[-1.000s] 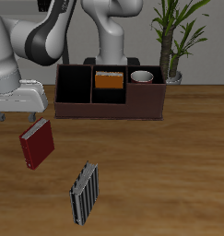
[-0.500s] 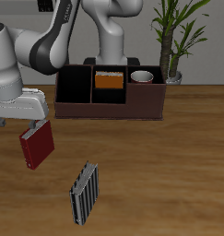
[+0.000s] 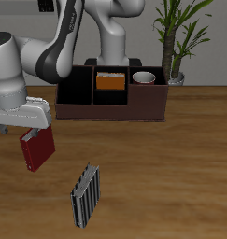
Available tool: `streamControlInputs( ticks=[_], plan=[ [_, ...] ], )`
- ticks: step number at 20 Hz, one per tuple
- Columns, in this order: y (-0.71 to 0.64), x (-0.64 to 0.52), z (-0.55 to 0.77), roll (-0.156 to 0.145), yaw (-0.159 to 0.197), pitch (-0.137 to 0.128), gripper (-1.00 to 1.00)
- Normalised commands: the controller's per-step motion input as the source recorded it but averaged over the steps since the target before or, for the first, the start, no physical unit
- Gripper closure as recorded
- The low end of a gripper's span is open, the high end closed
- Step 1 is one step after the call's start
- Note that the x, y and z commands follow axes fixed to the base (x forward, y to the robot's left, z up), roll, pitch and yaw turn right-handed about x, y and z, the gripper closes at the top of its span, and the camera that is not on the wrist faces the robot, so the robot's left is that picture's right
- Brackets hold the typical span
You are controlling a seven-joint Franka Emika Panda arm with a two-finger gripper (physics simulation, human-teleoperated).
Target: Place the red mug into the back desk caddy's right compartment and place the orange book into the back desk caddy's back compartment and place the red book into the back desk caddy's front compartment
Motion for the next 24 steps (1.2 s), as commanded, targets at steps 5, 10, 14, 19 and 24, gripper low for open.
streamControlInputs(
  ticks=[5,10,14,19,24],
  plan=[
    [0.15,-0.19,0.00,-0.023,0.001,-0.070,-1.00],
    [0.19,-0.20,-0.05,-0.044,-0.031,-0.049,-1.00],
    [0.01,-0.03,-0.10,-0.012,-0.030,0.012,-1.00],
    [-0.12,-0.02,-0.15,-0.025,-0.017,0.016,-1.00],
    [0.01,-0.05,-0.11,-0.004,-0.020,0.005,-1.00]
  ],
)
